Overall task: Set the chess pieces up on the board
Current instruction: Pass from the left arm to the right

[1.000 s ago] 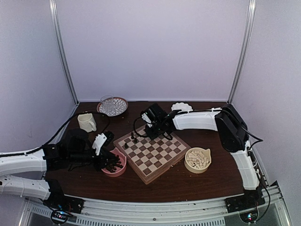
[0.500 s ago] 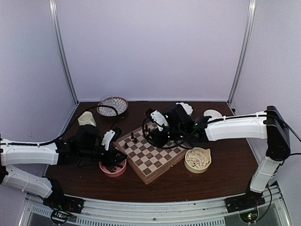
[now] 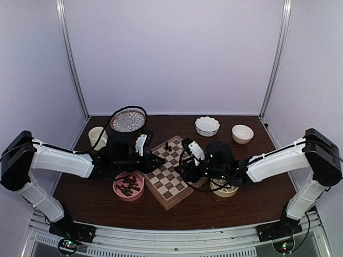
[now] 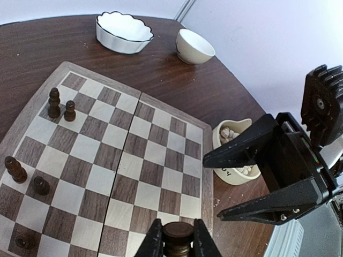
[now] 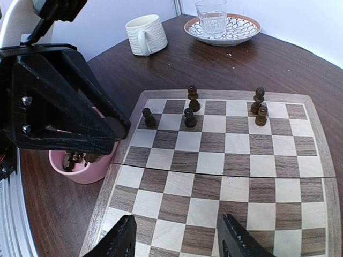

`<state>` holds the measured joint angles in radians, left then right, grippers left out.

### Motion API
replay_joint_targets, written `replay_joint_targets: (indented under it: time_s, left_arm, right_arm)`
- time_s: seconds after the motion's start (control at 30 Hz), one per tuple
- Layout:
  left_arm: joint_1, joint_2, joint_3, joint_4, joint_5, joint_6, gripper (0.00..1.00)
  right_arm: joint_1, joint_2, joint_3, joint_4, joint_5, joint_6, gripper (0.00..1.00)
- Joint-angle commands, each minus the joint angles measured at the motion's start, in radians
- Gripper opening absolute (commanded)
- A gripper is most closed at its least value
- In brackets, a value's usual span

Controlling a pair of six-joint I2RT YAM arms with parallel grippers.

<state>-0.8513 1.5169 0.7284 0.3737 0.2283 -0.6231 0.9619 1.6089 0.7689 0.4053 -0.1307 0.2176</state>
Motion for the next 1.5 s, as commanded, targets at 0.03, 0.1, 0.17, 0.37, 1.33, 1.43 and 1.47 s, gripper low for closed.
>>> replay_joint_targets:
  time_s: [0.03, 0.1, 0.17, 0.37, 1.33, 1.43, 1.47]
  left_arm:
    - [-0.009, -0.019, -0.092, 0.222, -0.039, 0.008, 0.07]
    - [-0.013, -0.037, -0.119, 0.249, -0.030, 0.007, 0.07]
    - [-0.030, -0.057, -0.131, 0.251, -0.047, 0.017, 0.07]
    - [-0.081, -0.054, -0.119, 0.240, -0.090, 0.061, 0.07]
    - [-0.096, 0.032, -0.141, 0.401, -0.012, -0.043, 0.08]
    - [-0.097, 0.030, -0.138, 0.385, -0.007, -0.038, 0.18]
    - [-0.096, 0.025, -0.136, 0.371, -0.005, -0.032, 0.23]
  right_arm:
    - [0.022, 0.080, -0.021, 0.269, -0.106, 0.042, 0.57]
    - [0.045, 0.100, -0.008, 0.285, -0.114, 0.026, 0.58]
    - [0.068, 0.112, 0.004, 0.284, -0.105, 0.007, 0.59]
    - [0.093, 0.117, 0.015, 0.301, -0.135, 0.022, 0.59]
    - [0.095, 0.092, 0.023, 0.238, -0.034, 0.082, 0.09]
    - [0.089, 0.087, 0.021, 0.216, -0.006, 0.081, 0.04]
    - [0.086, 0.086, 0.022, 0.209, -0.005, 0.080, 0.02]
